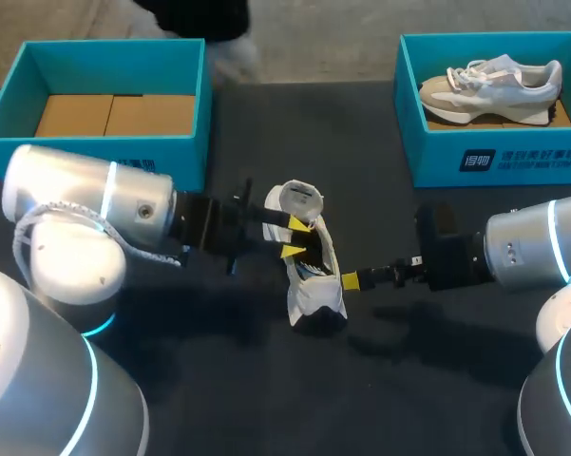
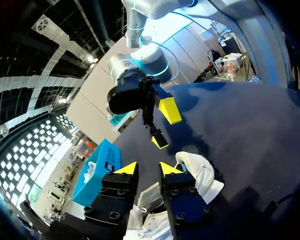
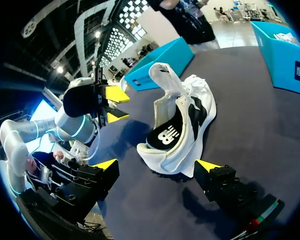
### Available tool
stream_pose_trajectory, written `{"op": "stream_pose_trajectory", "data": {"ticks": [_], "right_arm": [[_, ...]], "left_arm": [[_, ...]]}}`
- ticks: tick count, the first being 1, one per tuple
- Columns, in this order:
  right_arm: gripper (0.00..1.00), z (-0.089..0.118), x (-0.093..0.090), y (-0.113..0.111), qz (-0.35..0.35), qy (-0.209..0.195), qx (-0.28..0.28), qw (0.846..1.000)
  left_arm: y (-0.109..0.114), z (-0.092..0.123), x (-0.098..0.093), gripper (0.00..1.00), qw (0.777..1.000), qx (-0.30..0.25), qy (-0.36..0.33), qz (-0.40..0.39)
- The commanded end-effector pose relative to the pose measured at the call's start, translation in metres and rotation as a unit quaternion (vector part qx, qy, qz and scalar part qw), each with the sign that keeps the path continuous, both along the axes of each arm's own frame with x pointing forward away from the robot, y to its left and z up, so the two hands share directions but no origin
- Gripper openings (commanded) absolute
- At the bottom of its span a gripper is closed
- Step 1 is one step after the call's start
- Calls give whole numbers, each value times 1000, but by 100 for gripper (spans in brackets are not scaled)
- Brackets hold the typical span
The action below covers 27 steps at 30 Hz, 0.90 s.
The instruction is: Take the shoe out of the shoebox, open the shoe tongue, remove and reinsert the insole, then place the shoe into the shoebox
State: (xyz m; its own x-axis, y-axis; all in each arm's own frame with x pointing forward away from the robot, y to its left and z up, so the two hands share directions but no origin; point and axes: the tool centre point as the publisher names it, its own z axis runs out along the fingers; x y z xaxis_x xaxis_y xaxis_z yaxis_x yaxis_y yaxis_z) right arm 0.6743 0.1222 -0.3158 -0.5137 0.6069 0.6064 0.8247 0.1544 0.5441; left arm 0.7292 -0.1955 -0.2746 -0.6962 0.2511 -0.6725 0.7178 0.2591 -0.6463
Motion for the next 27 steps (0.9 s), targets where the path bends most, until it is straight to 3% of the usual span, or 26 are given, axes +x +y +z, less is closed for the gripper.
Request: {"op": "stream_pose_trajectory", "data": {"ticks": [1, 2, 16, 17, 27], "right_arm": [[100, 0, 0, 4, -2, 1, -4, 1000], [100, 0, 0, 4, -2, 1, -4, 1000], [100, 0, 0, 4, -2, 1, -4, 1000], [100, 0, 0, 4, -2, 1, -4, 1000], [100, 0, 0, 4, -2, 1, -4, 1000]], "left_arm": [[14, 15, -2, 5, 999, 30, 13, -30], [15, 17, -2, 0, 998, 33, 21, -40], [27, 25, -1, 0, 989, 87, 39, -116], [32, 28, -3, 0, 975, 128, 62, -172], [38, 39, -2, 0, 947, 203, 49, -245]]}}
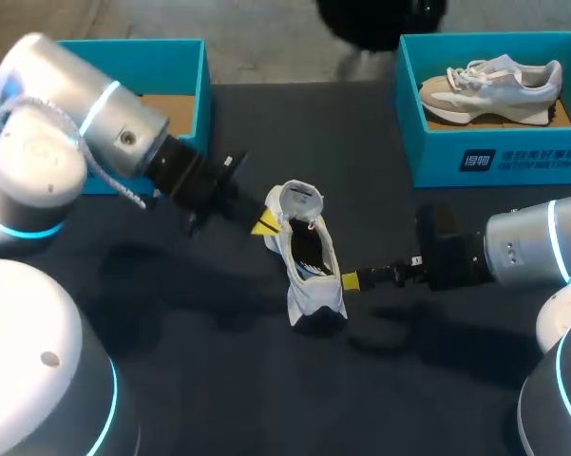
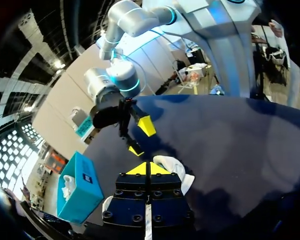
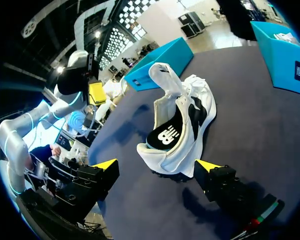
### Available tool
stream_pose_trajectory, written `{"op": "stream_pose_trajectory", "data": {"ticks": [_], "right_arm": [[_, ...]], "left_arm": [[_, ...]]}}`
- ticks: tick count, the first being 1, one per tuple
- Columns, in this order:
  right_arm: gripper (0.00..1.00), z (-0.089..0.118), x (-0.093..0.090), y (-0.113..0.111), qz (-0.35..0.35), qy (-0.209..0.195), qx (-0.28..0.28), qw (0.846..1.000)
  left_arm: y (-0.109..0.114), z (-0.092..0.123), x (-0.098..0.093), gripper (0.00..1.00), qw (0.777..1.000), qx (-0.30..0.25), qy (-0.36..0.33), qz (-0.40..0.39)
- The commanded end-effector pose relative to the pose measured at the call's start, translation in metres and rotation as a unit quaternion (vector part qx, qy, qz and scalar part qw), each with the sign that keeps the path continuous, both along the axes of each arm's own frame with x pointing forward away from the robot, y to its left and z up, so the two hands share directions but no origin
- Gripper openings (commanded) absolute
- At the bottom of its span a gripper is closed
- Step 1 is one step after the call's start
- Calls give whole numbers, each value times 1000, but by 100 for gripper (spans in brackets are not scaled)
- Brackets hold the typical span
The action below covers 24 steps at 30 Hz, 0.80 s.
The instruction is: Take the shoe out of the shoebox, open the shoe tongue, remove and reinsert the insole, then place the shoe into the shoebox
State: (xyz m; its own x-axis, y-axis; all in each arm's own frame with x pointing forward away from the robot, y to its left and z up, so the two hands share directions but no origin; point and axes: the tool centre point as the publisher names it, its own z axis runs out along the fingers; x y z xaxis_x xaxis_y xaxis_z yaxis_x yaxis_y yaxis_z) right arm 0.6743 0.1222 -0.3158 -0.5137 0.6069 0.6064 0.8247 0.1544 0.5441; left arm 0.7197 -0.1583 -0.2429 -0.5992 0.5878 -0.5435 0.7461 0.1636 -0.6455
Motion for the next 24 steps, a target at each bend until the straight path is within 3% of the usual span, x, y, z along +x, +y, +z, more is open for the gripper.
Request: {"op": "stream_pose_trajectory", "data": {"ticks": [1, 16, 19, 24], "right_arm": [[100, 0, 1, 4, -2, 1, -4, 1000], [100, 0, 1, 4, -2, 1, -4, 1000], [100, 0, 1, 4, -2, 1, -4, 1000], [100, 3, 4, 1, -4, -7, -7, 1000]], "left_arm": [[2, 9, 8, 0, 990, 101, 14, -93], [2, 9, 8, 0, 990, 101, 14, -93], [1, 10, 8, 0, 983, 136, 9, -124], [3, 8, 24, 0, 970, 193, -7, -146]]}}
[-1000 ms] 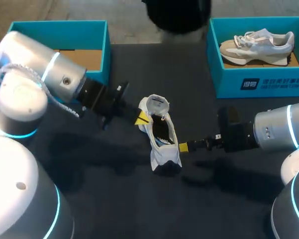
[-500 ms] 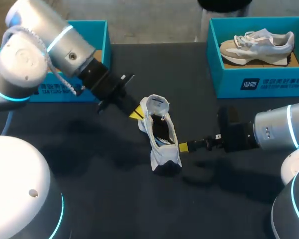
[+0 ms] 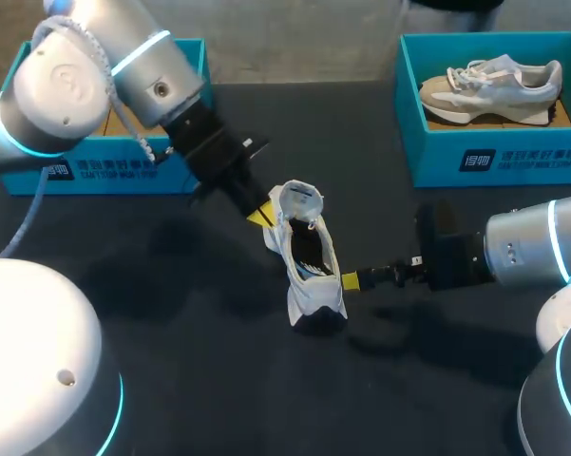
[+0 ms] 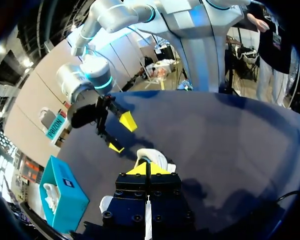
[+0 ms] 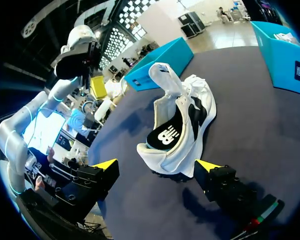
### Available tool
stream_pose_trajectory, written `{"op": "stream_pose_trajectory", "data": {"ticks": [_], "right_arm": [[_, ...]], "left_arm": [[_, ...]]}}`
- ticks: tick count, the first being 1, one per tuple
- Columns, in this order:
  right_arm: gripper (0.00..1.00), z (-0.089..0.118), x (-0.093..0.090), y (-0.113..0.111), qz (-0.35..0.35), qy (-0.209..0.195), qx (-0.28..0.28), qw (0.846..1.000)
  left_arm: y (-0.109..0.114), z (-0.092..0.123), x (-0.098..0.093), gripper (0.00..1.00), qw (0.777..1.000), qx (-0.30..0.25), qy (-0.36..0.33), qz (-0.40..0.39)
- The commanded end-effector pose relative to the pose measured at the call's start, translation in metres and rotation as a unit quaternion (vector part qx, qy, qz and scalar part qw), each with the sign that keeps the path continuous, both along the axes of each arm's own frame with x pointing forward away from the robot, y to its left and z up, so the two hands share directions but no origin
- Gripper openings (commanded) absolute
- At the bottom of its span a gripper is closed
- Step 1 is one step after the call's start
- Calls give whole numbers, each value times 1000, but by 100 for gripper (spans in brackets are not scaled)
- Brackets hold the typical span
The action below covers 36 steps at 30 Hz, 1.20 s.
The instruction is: Take the shoe out of the shoebox, open the shoe tongue, remove and reinsert the insole, then place the shoe into the shoebox
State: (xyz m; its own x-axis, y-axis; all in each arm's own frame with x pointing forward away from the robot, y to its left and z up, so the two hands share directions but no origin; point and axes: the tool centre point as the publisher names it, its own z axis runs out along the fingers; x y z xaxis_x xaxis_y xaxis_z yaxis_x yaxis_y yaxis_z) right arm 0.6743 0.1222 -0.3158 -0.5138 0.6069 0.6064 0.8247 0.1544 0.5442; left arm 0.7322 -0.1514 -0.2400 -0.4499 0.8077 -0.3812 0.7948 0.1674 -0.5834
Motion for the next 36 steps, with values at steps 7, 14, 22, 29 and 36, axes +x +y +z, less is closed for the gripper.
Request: {"op": "stream_pose_trajectory", "data": {"ticks": [7, 14, 22, 29, 36], "right_arm": [[100, 23, 17, -15, 1, -28, -37, 999], [100, 46, 23, -38, 3, -29, -80, 996], [100, 75, 19, -60, -1, -8, -115, 993], [100, 98, 12, -76, 7, 43, -121, 992], [100, 134, 2, -87, 22, 43, -113, 992]], "left_arm": [[-11, 2, 28, 0, 991, 112, 9, -77], [-23, -4, 31, 0, 983, 144, 13, -115], [-28, -12, 29, 0, 974, 181, 0, -135], [-29, -23, 26, 0, 971, 190, -4, -141], [-31, -27, 22, 0, 971, 193, -4, -143]]}}
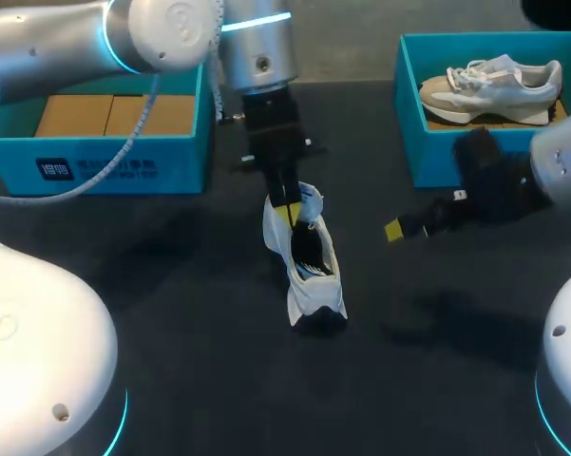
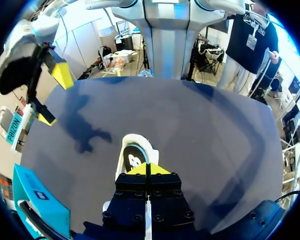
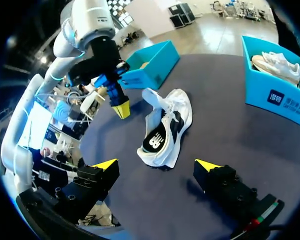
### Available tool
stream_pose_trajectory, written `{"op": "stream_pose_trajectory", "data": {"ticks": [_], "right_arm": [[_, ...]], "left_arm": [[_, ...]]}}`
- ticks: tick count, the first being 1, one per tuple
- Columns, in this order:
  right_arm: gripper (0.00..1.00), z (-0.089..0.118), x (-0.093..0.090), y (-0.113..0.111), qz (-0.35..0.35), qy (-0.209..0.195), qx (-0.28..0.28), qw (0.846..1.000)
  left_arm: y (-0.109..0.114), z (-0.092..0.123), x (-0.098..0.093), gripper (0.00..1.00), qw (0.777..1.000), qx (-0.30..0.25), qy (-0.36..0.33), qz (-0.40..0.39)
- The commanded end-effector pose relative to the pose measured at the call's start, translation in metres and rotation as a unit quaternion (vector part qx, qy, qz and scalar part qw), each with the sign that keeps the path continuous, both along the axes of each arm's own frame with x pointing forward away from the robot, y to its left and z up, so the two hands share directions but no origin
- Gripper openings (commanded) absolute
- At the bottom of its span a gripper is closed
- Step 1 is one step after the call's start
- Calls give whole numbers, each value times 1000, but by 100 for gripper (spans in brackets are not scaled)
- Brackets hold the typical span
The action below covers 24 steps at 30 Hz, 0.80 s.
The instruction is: Take the shoe out of the shoebox, open the shoe tongue, remove and reinsert the insole, then place the shoe into the shoebox
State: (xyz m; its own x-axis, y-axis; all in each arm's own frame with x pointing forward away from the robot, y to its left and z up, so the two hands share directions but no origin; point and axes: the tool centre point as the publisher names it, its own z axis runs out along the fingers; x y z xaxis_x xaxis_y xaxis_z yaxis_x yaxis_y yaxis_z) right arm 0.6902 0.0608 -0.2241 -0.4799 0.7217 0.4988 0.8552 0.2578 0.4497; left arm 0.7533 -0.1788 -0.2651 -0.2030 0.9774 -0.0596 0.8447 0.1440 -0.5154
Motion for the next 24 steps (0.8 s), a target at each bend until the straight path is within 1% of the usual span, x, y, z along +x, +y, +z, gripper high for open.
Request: {"op": "stream_pose_trajectory", "data": {"ticks": [1, 6, 13, 15, 21, 24], "right_arm": [[100, 47, -15, -26, 30, 12, -11, 999], [100, 65, -23, -34, 55, -4, -22, 998], [100, 81, -28, -48, 40, -21, -39, 998], [100, 84, -29, -49, 31, -30, -43, 998], [100, 84, -29, -49, 31, -30, -43, 998], [100, 84, -29, -49, 31, -30, -43, 998]], "left_arm": [[-4, -3, 0, 0, 1000, 16, 3, -9], [-4, -5, 1, 0, 1000, 15, 4, -7], [-2, -11, 4, 0, 1000, 25, -3, 0], [-2, -13, 5, 0, 1000, 26, -7, 2], [-11, -23, 10, 0, 1000, 7, -23, 3], [-16, -32, 13, 0, 999, 13, -37, 0]]}}
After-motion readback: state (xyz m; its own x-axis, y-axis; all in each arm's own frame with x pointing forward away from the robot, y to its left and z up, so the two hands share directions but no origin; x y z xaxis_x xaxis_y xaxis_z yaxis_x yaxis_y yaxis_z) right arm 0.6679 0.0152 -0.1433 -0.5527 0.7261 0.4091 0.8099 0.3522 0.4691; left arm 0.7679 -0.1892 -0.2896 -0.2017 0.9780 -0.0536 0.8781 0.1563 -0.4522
